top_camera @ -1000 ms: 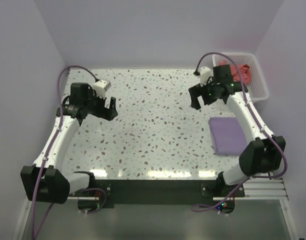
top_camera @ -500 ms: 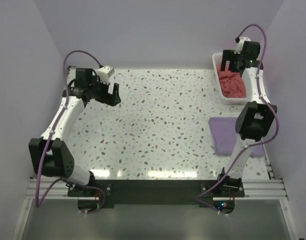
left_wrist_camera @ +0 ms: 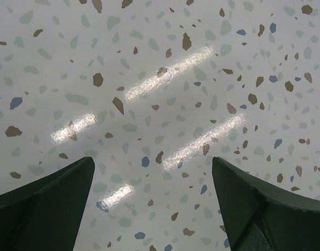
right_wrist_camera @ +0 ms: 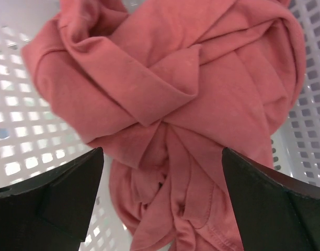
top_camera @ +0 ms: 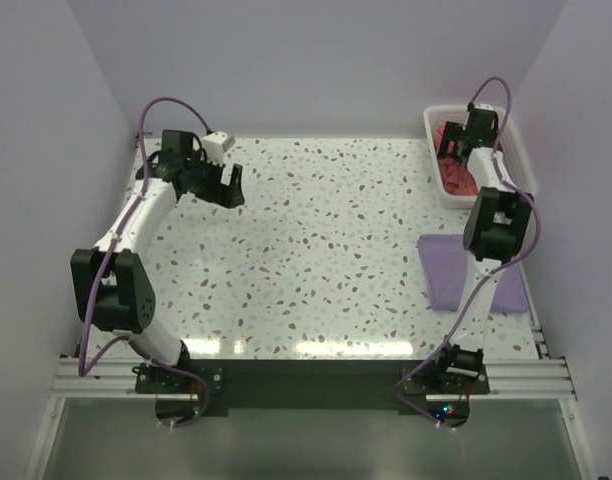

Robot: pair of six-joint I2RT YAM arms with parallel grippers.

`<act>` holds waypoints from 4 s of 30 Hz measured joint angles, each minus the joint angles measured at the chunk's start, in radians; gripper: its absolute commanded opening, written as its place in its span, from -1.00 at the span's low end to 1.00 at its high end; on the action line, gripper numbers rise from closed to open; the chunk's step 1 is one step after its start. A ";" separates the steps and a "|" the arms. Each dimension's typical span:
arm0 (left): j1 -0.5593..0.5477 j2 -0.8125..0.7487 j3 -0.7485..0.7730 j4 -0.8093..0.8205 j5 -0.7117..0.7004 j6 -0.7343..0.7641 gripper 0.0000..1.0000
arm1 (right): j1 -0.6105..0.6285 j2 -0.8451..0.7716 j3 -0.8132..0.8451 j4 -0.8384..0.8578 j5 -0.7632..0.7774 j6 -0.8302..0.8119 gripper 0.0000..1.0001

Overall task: Fold and stack the t-shirts
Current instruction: Grab the tshirt from the pile, then move the tshirt to the center of the board, then flatten the tshirt out

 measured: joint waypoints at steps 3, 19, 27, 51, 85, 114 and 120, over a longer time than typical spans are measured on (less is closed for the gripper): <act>0.000 0.026 0.025 -0.001 0.000 0.005 1.00 | -0.003 0.017 0.007 0.002 0.044 -0.002 0.95; 0.000 0.097 0.095 -0.015 0.001 0.029 1.00 | -0.005 0.078 0.053 -0.059 0.084 -0.007 0.47; 0.000 0.098 0.097 -0.030 0.000 0.032 1.00 | -0.012 0.078 0.068 -0.091 0.067 -0.003 -1.00; 0.016 -0.183 -0.061 -0.013 0.043 0.035 1.00 | 0.002 -0.713 -0.163 0.085 -0.308 0.236 -1.00; 0.170 0.003 -0.150 -0.116 0.089 0.212 0.58 | 0.594 -0.303 -0.437 -0.402 -0.539 -0.282 0.75; 0.229 0.119 0.013 -0.055 0.003 0.177 -0.53 | 0.469 -0.204 -0.192 -0.510 -0.530 -0.269 -1.00; 0.201 0.103 0.041 -0.082 0.151 0.213 0.25 | 0.465 -0.268 -0.182 -0.546 -0.522 -0.319 -1.00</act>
